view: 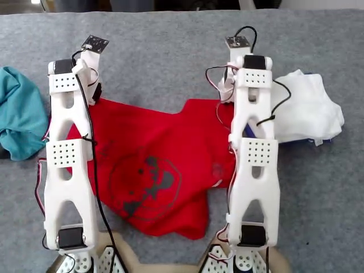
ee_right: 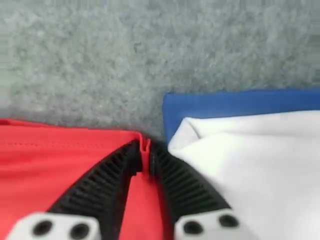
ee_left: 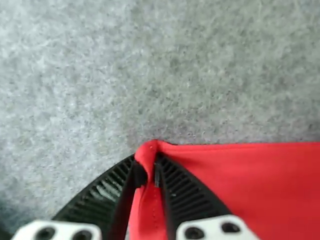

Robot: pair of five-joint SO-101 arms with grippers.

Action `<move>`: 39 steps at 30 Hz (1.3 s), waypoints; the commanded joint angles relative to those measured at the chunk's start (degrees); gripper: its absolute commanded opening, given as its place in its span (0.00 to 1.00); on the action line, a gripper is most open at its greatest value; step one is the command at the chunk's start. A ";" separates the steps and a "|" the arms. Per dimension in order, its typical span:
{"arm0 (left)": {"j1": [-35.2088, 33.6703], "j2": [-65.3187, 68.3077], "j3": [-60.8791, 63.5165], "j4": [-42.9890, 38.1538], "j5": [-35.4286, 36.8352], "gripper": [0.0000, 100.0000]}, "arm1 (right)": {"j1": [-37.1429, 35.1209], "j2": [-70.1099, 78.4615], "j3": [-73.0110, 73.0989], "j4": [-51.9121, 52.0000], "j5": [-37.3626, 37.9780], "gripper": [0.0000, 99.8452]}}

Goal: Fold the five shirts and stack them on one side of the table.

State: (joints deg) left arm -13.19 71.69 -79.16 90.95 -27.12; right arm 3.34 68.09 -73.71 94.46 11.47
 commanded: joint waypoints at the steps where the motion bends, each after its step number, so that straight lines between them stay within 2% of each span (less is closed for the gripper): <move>1: -0.84 -0.44 -2.33 0.09 -0.26 0.03 | -1.23 -0.75 -9.54 3.16 -0.70 0.01; 7: -1.10 -0.44 -17.19 6.24 6.68 0.03 | -3.34 -1.27 -20.53 6.77 -0.62 0.01; 11: -1.45 -7.21 -16.13 7.47 13.45 0.03 | -4.48 -6.73 -21.85 6.42 -1.58 0.01; 13: -2.51 -11.60 -16.22 9.14 18.55 0.03 | -4.48 -12.00 -21.76 6.68 -1.67 0.01; 17: -4.62 -22.07 -16.13 9.85 23.65 0.03 | -4.48 -25.54 -21.14 6.68 -1.93 0.01; 20: -6.20 -31.56 -16.13 9.85 25.49 0.03 | -4.75 -36.35 -21.32 6.42 -1.85 0.01; 26: -7.08 -51.34 -15.69 10.02 24.62 0.03 | -6.15 -55.08 -21.05 3.60 -1.93 0.01; 31: -7.16 -65.93 -7.78 10.02 23.21 0.03 | -6.33 -66.07 -21.05 1.32 -1.67 0.01; 39: -12.44 -97.23 15.78 10.02 23.12 0.03 | -6.24 -79.52 -20.97 1.05 -1.49 0.01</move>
State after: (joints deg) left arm -23.47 -13.23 -71.52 100.44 -3.38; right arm -2.81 -7.43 -93.58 96.84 10.15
